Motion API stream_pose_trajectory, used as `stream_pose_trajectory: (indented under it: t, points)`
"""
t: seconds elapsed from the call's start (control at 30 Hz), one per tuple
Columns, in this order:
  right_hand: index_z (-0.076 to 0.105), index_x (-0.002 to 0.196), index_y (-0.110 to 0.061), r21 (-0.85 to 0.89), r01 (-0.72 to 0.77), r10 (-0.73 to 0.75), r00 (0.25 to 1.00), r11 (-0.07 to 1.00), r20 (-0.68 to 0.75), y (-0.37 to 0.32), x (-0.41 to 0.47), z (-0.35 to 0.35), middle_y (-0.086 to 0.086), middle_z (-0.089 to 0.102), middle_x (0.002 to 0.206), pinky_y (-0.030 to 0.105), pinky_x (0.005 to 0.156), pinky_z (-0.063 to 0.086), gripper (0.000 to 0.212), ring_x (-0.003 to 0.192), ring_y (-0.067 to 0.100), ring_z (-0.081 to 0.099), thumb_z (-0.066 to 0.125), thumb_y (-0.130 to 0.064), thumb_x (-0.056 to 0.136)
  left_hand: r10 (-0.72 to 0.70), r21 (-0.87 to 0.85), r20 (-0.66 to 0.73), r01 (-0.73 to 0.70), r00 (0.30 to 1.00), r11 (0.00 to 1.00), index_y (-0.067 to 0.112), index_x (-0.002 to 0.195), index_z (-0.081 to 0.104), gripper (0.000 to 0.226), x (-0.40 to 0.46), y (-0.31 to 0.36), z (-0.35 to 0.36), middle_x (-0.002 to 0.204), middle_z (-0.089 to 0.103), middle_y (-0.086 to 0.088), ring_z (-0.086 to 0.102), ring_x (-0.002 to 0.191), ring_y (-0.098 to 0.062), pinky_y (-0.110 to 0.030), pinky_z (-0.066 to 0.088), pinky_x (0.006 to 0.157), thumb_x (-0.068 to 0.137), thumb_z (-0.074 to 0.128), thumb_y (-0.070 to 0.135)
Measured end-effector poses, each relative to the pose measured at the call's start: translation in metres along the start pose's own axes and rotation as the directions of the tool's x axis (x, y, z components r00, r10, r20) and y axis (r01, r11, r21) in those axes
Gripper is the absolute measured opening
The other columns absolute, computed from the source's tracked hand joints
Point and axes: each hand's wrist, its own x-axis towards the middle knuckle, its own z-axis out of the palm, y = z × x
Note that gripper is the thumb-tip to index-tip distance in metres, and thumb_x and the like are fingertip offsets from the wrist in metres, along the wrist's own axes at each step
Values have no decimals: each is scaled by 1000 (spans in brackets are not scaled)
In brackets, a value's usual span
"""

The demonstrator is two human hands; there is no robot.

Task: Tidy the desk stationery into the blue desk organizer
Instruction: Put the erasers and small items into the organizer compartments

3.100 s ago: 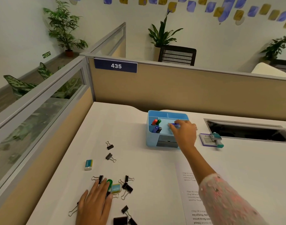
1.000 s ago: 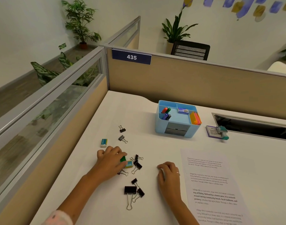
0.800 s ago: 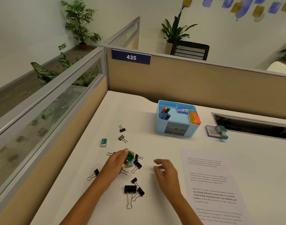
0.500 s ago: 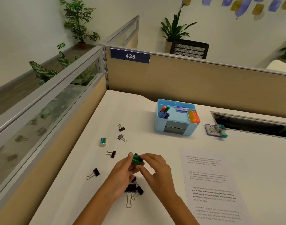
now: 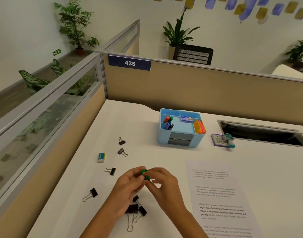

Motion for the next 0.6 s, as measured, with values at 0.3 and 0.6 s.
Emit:
stream_pose_trajectory:
  t: [0.3, 0.6]
  points:
    - [69, 92, -22, 180, -238, 263, 956, 955, -129, 15, 43, -31, -6, 68, 90, 6, 70, 45, 31, 76, 4, 62, 70, 0, 70, 248, 622, -47, -166, 968, 765, 41, 123, 55, 33, -1, 2, -2, 131, 52, 21, 46, 112, 17, 1, 37, 86, 94, 53, 26]
    - [72, 102, -10, -455, -152, 91, 984, 878, -155, 82, 164, -140, 12, 69, 106, 26, 79, 43, 21, 93, 25, 62, 66, -6, 82, 499, 995, -58, 7, 865, 103, 17, 130, 53, 72, -8, -32, -57, 141, 46, 4, 25, 136, -15, -44, 23, 108, 91, 9, 58]
